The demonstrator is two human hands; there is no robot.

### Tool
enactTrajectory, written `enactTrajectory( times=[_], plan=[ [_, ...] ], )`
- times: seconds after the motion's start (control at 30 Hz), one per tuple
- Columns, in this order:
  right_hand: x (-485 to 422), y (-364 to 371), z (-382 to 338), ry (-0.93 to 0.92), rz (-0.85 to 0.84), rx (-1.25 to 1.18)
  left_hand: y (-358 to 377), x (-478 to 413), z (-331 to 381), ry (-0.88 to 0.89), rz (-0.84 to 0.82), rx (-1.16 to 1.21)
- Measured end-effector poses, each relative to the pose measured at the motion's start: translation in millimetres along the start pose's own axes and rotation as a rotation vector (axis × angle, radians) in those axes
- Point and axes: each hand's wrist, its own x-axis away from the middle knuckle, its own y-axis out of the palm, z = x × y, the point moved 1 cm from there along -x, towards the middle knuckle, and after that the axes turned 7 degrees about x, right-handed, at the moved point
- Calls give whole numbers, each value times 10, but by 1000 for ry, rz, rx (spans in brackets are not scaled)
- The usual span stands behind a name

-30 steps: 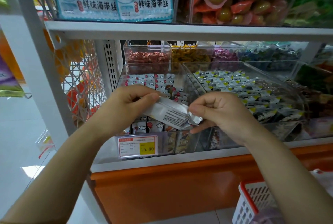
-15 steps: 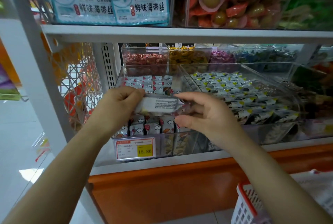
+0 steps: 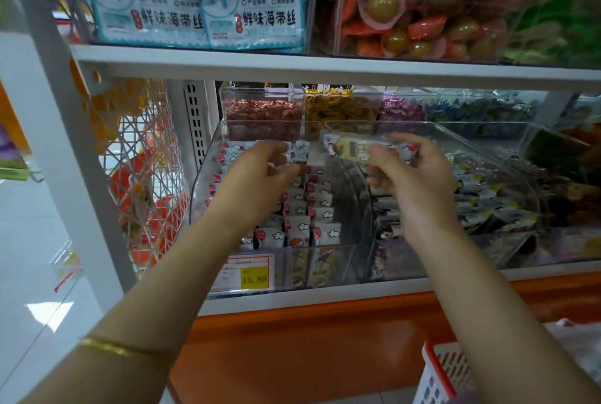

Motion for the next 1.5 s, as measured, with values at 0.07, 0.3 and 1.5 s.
enactTrajectory(
  times=[0.07, 0.3, 1.5],
  plan=[
    [-105, -16, 39, 53, 23, -3, 90, -153, -22, 48, -78, -157],
    [-390, 185, 101, 46, -23, 156, 499, -569, -136, 58, -314, -478],
    [-1155, 1061, 282, -289, -836, 1444, 97, -170, -320, -89, -148, -450]
  ],
)
